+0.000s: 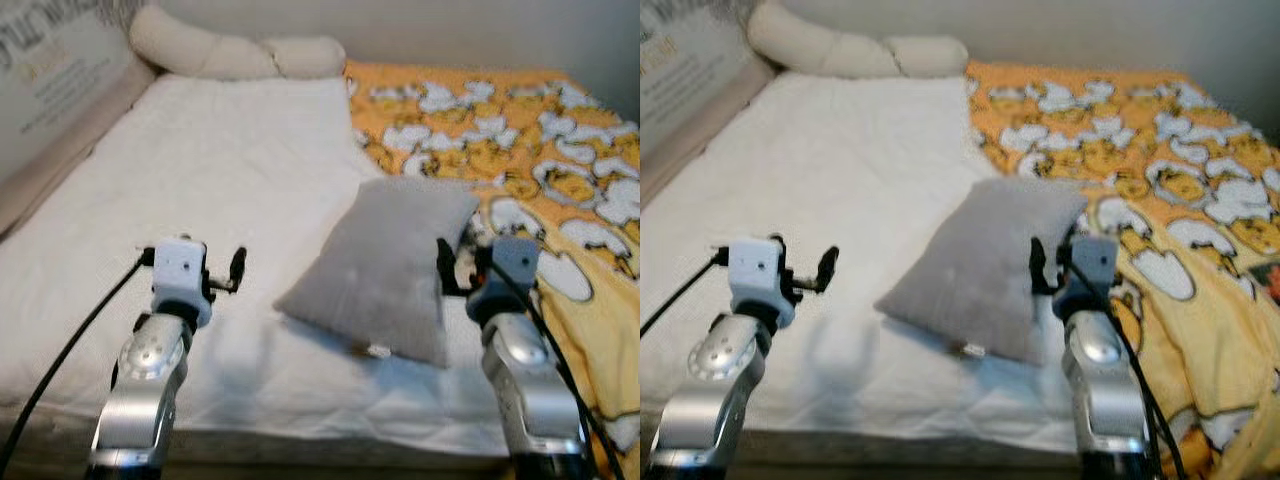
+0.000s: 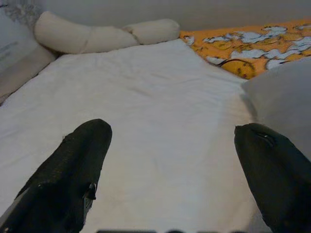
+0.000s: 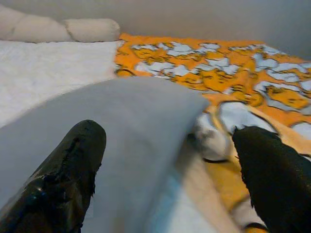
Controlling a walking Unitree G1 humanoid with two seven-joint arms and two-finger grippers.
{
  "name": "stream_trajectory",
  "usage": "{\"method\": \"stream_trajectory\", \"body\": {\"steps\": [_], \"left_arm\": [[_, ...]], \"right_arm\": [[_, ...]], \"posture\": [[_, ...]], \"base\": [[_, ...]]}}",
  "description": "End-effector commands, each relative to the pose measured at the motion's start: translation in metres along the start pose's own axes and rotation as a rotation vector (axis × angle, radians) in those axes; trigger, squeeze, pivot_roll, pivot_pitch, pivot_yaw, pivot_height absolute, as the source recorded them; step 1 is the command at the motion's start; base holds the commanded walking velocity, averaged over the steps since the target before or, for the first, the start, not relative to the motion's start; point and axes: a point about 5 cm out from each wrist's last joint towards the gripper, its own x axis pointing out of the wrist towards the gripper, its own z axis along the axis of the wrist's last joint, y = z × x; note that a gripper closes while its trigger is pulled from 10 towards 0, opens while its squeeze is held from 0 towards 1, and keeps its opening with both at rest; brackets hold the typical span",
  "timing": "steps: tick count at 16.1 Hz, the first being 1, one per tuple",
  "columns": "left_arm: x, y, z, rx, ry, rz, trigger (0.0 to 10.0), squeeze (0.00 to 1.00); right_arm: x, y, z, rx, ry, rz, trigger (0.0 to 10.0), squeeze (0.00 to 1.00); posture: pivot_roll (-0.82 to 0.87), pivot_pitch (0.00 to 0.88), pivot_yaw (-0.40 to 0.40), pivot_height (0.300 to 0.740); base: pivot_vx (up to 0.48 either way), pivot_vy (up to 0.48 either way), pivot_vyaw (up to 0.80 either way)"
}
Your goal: Clean up the room
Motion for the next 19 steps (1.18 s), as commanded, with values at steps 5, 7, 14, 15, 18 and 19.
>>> {"method": "stream_trajectory", "body": {"steps": [5,7,14,15,18,19], "left_arm": [[0.004,-0.005,0.005,0.008,-0.022,-0.026,10.0,0.00],[0.004,-0.006,0.006,0.033,-0.021,-0.019,10.0,0.00],[0.005,-0.011,0.004,0.019,0.005,-0.075,10.0,0.00],[0.006,-0.012,0.003,-0.003,0.018,-0.089,10.0,0.00],[0.020,-0.020,-0.003,0.014,0.049,-0.220,10.0,0.33],[0.029,-0.021,-0.004,-0.003,0.058,-0.260,10.0,1.00]], "right_arm": [[0.001,-0.003,0.001,0.009,-0.008,-0.020,10.0,0.00],[0.002,-0.004,0.001,0.010,-0.008,-0.024,10.0,0.00],[0.008,-0.012,0.002,0.047,-0.001,-0.056,10.0,0.47],[0.009,-0.014,0.002,0.055,-0.003,-0.065,10.0,0.47],[0.015,-0.022,0.005,0.092,0.003,-0.090,10.0,1.00],[0.017,-0.025,0.004,0.102,0.025,-0.094,10.0,1.00]], "posture": [[0.15,0.000,0.003,0.740],[0.15,0.000,0.003,0.740],[0.15,0.000,0.017,0.740],[0.15,0.000,0.017,0.740],[0.14,0.000,0.017,0.740],[0.13,0.000,0.017,0.740]], "base": [[0.341,0.000,0.00],[0.306,0.000,0.00],[0.000,0.000,0.00],[0.000,0.000,0.00],[0.000,0.000,0.00],[0.000,0.000,0.00]]}}
